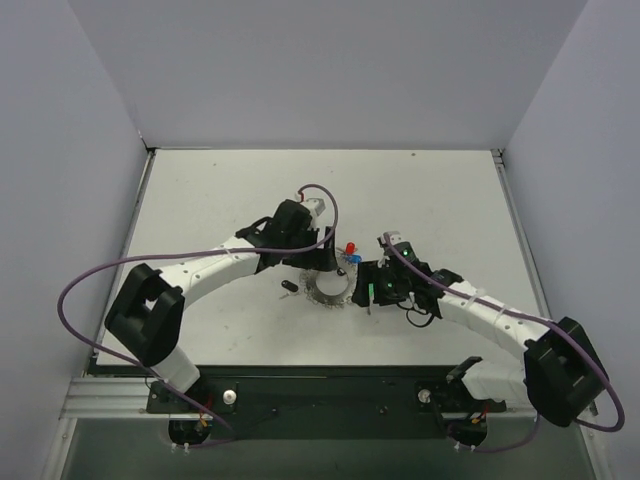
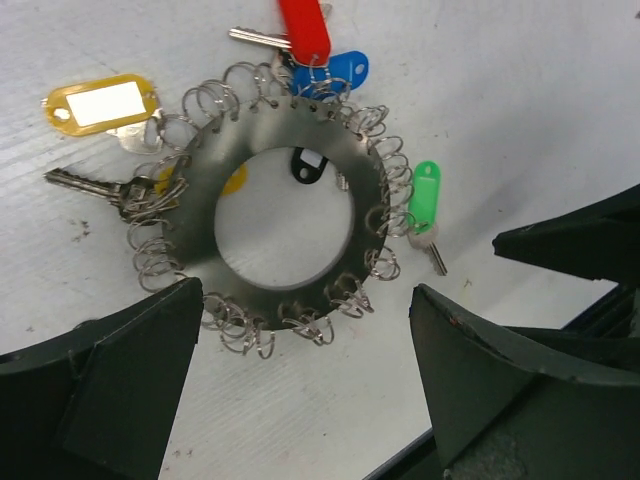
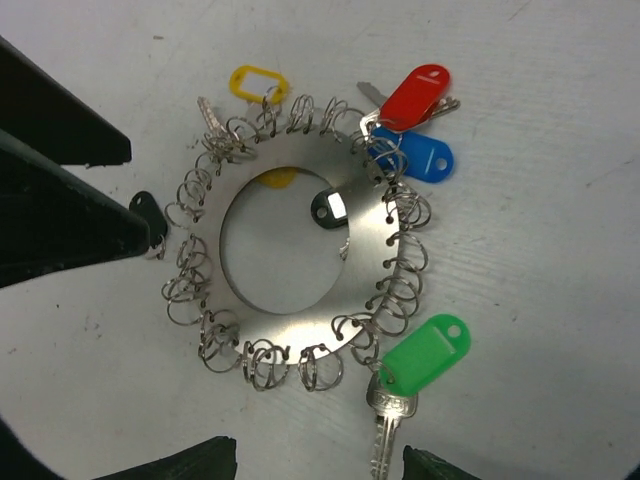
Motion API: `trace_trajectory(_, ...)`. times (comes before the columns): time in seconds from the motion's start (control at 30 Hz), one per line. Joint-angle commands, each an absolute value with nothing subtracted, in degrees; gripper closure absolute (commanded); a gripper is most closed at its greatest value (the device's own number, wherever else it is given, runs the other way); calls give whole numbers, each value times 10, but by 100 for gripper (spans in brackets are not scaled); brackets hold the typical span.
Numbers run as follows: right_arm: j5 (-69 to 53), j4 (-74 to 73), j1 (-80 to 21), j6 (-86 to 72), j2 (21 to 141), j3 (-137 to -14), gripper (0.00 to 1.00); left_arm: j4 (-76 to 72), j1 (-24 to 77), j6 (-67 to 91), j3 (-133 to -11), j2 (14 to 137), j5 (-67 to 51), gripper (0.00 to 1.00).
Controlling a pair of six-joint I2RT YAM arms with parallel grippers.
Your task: Put the keys on the keyring
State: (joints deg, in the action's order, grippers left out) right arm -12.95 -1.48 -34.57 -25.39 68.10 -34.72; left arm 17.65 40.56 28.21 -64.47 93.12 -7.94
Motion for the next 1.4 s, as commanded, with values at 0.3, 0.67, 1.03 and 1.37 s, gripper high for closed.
trace_trajectory(0.3, -130, 34, -375, -299, 804, -388, 53, 173, 316, 286, -577, 843, -80, 4)
trace_trajectory(0.67, -142, 65, -376, -307, 844, -395, 71, 174, 309, 287, -563, 865, -76, 3)
trace_trajectory(1.03, -145, 106, -375, -313, 867, -386, 100, 171, 309, 282, -548, 846, -71, 4)
trace_trajectory(1.37, -112, 19, -375, -214, 745, -424, 100, 96, 309, 264, -497, 755, -93, 3)
